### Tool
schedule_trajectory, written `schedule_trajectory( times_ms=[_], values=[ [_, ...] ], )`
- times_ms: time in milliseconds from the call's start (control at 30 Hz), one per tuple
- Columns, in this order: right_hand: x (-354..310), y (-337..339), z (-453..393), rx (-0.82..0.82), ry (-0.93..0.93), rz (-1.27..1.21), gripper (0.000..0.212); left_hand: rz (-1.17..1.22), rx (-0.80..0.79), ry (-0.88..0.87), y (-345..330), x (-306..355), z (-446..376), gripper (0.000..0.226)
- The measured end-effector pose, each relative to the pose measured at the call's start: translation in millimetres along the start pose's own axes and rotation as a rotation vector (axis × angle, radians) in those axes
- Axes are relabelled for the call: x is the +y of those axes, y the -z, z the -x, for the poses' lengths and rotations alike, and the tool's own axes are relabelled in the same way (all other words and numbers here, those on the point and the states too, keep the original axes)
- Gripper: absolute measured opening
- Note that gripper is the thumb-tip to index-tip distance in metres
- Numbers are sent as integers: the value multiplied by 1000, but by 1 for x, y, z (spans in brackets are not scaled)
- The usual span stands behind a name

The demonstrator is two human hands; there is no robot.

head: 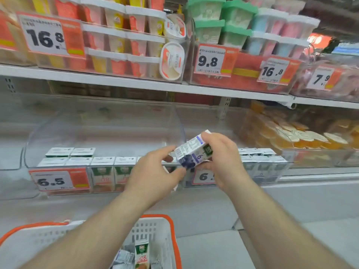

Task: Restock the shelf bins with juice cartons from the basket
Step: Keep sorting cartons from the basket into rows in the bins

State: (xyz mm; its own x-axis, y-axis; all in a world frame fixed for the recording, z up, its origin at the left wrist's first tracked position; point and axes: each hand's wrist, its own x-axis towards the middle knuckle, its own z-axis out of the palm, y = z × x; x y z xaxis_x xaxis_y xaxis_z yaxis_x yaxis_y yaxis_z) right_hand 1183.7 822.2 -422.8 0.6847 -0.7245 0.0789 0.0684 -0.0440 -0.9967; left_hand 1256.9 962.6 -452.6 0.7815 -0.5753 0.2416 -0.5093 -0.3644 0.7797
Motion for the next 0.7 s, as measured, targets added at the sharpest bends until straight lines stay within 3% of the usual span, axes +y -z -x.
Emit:
schedule_trajectory(
  times_ms=[133,233,333,400,467,600,700],
  values=[
    [-23,36,-59,216,82,134,19,-38,27,140,-20,20,-28,57],
    [-18,45,-105,251,125,426,24,87,-39,306,-29,26,-40,48],
    [-1,38,-135,89,14,774,34,101,-36,335,-33,29,-45,5],
    [11,32,-145,-72,-50,938,22,143,-67,376,-31,32,-47,15],
    [18,27,-151,-207,-110,1028,19,162,-105,403,-30,34,-52,9],
    [19,24,-159,-407,-301,937,13,101,-130,426,-30,31,-64,22],
    [17,26,-164,-399,-413,725,5,110,-134,441,-32,29,-68,15]
  ],
)
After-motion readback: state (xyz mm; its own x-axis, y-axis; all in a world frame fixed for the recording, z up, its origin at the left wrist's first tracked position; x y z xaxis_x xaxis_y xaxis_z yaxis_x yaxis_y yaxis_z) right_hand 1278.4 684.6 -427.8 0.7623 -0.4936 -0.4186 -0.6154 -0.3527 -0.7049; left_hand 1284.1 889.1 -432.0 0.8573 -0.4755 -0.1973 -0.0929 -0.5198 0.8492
